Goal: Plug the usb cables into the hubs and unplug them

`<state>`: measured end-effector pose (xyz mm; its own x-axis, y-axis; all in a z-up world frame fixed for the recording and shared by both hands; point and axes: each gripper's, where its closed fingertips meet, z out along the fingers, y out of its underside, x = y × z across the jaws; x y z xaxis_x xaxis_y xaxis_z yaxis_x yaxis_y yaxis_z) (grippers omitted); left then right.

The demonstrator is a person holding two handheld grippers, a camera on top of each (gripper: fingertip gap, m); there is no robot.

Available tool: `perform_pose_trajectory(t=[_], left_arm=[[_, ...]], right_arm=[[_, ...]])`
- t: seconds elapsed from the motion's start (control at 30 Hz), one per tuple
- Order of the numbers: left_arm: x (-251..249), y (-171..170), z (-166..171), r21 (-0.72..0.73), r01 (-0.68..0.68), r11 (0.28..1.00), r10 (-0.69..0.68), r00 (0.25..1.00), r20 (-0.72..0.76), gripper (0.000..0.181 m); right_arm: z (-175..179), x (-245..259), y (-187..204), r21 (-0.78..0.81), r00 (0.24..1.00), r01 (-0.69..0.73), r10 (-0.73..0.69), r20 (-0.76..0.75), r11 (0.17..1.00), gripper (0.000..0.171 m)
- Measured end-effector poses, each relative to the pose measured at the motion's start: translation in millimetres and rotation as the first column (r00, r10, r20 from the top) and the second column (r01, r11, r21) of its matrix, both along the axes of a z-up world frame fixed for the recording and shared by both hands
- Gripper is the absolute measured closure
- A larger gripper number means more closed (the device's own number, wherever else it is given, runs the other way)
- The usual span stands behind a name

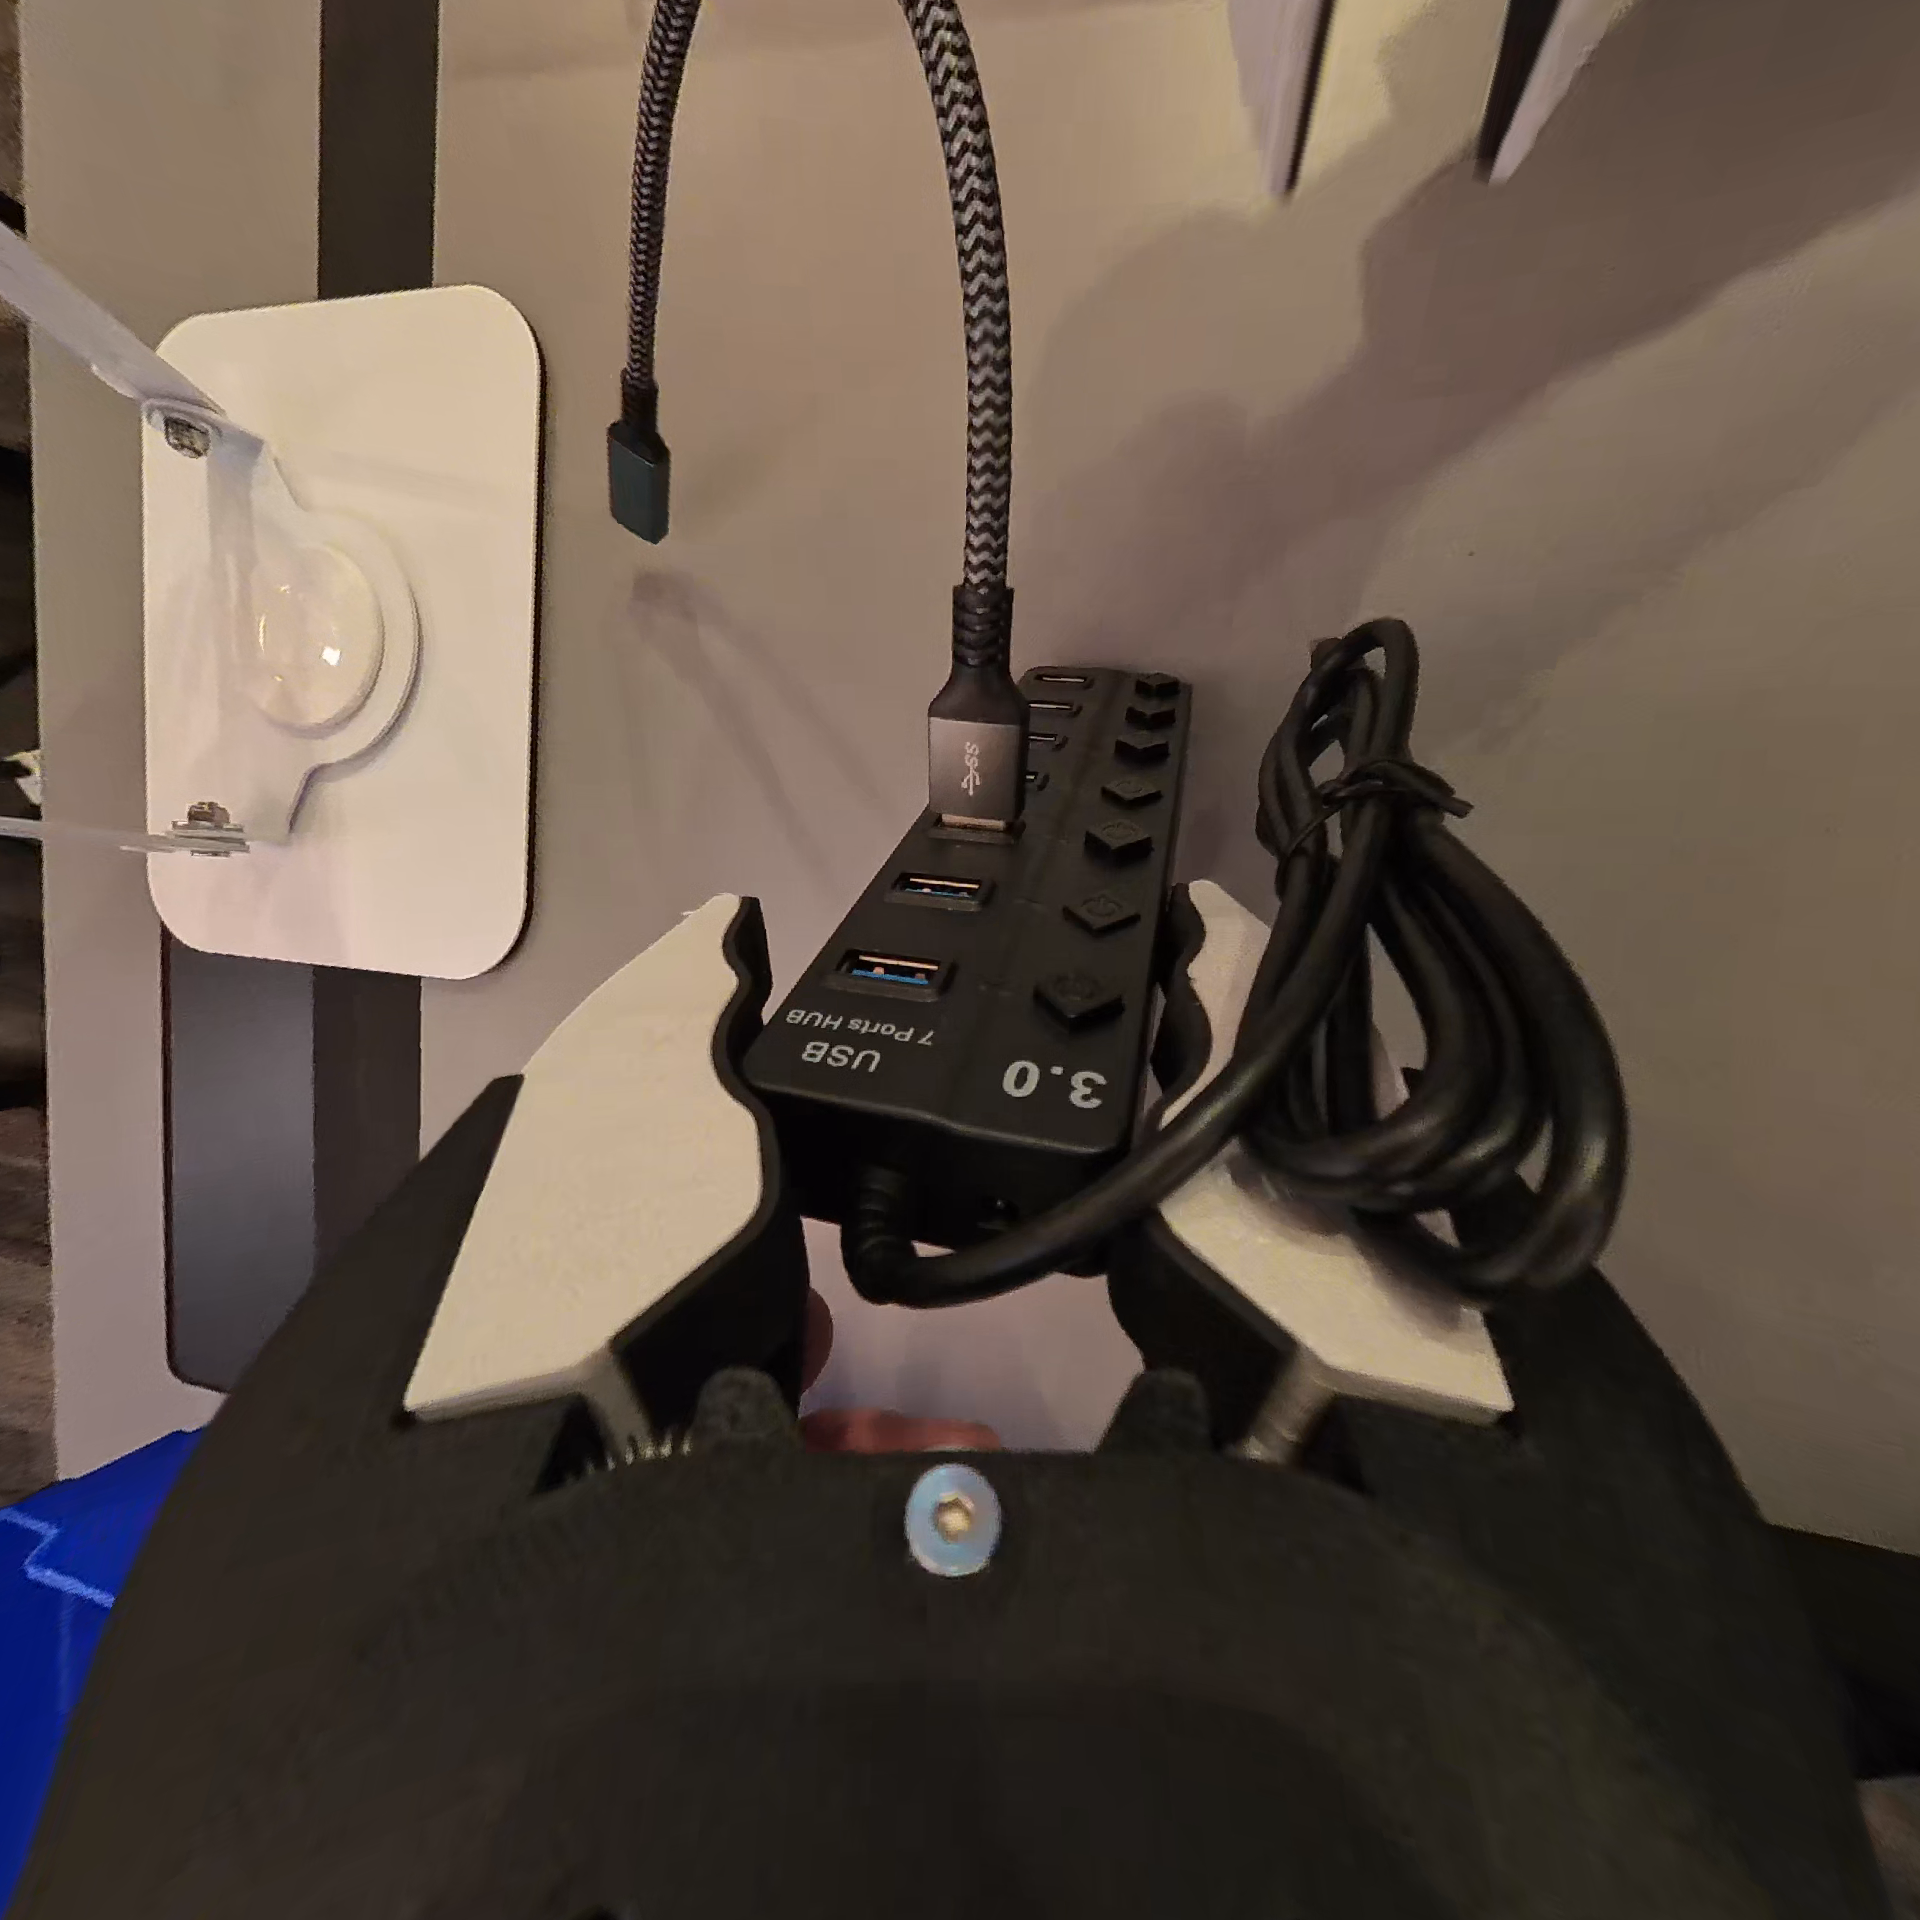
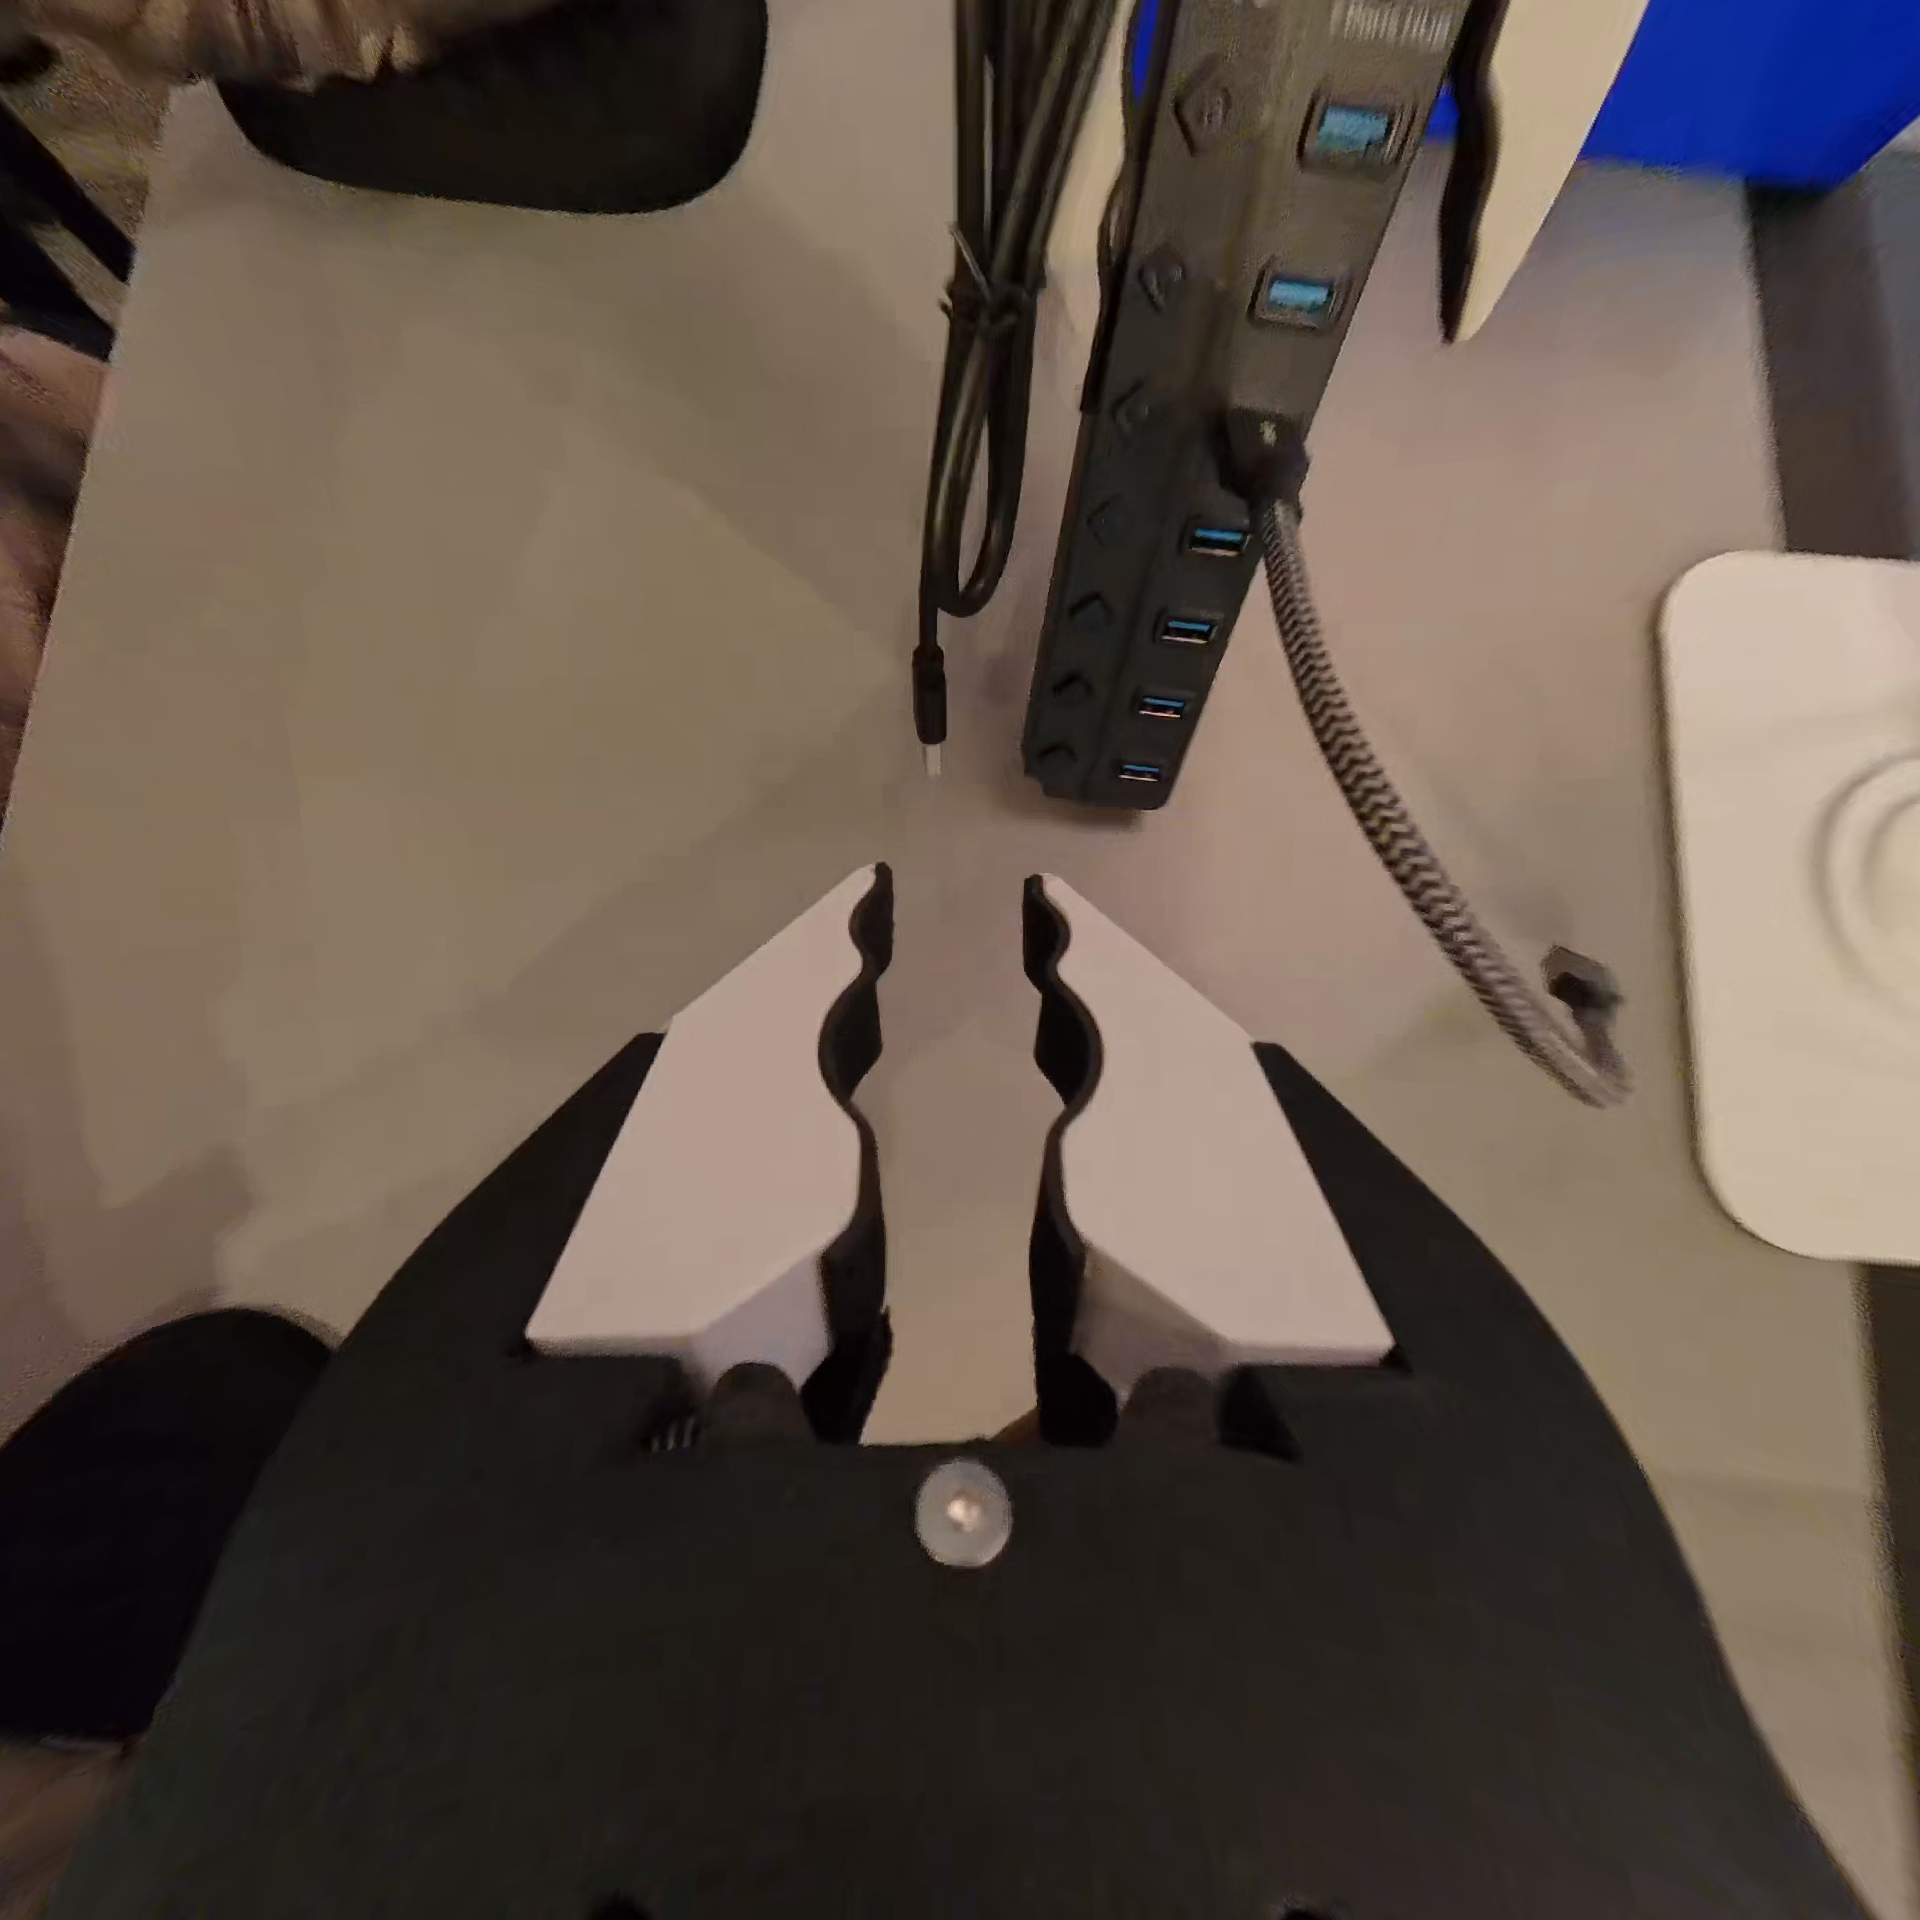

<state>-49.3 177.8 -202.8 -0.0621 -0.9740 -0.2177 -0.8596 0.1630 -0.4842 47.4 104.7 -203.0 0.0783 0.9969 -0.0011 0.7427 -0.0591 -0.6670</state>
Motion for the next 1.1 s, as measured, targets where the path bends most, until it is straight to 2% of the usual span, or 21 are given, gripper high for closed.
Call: perform_pose_trajectory(t=[0.13, 0.2, 0.3, 0.53, 0.77, 1.1], left_arm=[[0, 1, 0, -0.004, -0.007, 1.0, 0.007, 1.0, 0.008, 0.109], [0, 2, -1, -0.006, -0.007, 1.0, 0.008, 1.0, 0.01, 0.109], [0, 3, -1, -0.007, -0.007, 1.0, 0.007, 1.0, 0.013, 0.109], [6, -2, 1, 0.028, 0.008, 1.0, -0.008, 1.0, -0.006, 0.109], [11, -8, 2, 0.049, 0.027, 0.998, -0.026, 0.999, -0.022, 0.109], [13, -12, 4, 0.072, 0.05, 0.996, -0.048, 0.998, -0.034, 0.109]], right_arm=[[-35, -23, 36, -0.08, 0.987, 0.114, -0.122, -0.108, 0.99, 0.136], [-28, -35, 57, -0.074, 0.949, 0.181, -0.194, -0.25, 0.981, 0.135], [-1, -48, 64, -0.034, 0.883, 0.201, -0.196, -0.427, 0.979, 0.14], [8, -70, 64, 0.068, 0.86, 0.242, -0.181, -0.478, 0.968, 0.135], [9, -75, 59, 0.102, 0.87, 0.225, -0.152, -0.469, 0.969, 0.155], [13, -76, 55, 0.167, 0.875, 0.196, -0.095, -0.475, 0.966, 0.156]])
